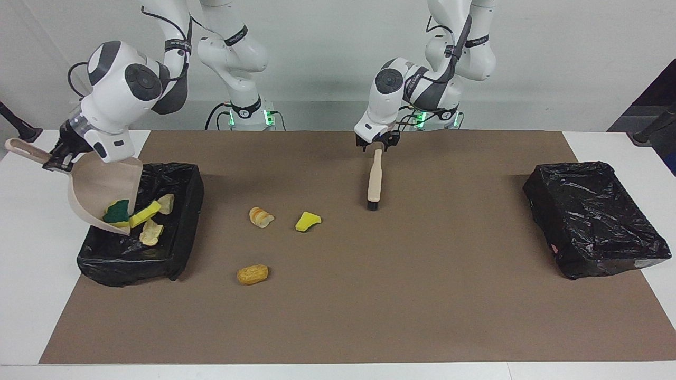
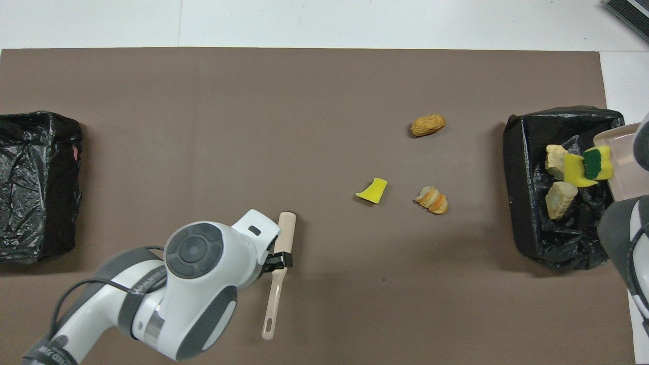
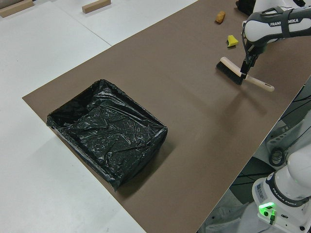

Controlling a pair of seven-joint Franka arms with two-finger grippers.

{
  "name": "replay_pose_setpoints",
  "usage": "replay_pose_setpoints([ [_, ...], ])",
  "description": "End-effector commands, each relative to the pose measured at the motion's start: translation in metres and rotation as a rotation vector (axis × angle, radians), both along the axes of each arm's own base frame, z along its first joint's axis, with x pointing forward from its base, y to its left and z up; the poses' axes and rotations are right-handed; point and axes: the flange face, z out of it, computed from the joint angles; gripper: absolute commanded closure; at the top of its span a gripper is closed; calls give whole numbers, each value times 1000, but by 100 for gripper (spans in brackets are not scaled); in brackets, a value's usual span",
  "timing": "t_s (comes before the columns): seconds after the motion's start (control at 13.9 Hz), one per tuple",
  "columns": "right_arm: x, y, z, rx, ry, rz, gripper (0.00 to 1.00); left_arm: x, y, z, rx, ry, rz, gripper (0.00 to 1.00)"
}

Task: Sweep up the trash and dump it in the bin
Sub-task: 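Tip the dustpan over the bin with the right gripper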

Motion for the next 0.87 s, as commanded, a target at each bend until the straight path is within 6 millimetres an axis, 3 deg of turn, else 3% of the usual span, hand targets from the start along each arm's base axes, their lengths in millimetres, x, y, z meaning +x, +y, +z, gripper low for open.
replay_pose_setpoints([
  [0.0, -1, 2, 20, -40, -35, -16, 100, 37, 49, 39, -15, -43, 17, 0],
  [0.22, 1, 1, 40, -30, -50, -23, 100, 66, 113, 49, 28, -55, -8, 0],
  [0.36, 1, 4, 41, 39, -78, -56, 100, 78, 156, 49, 25, -48, -54, 0],
  [0.51, 4, 9, 40, 127, -133, -94, 100, 91, 195, 64, 29, -67, -85, 0],
  [0.79, 7, 53, 26, 368, -302, -233, 100, 115, 242, 143, 58, -86, -153, 0],
])
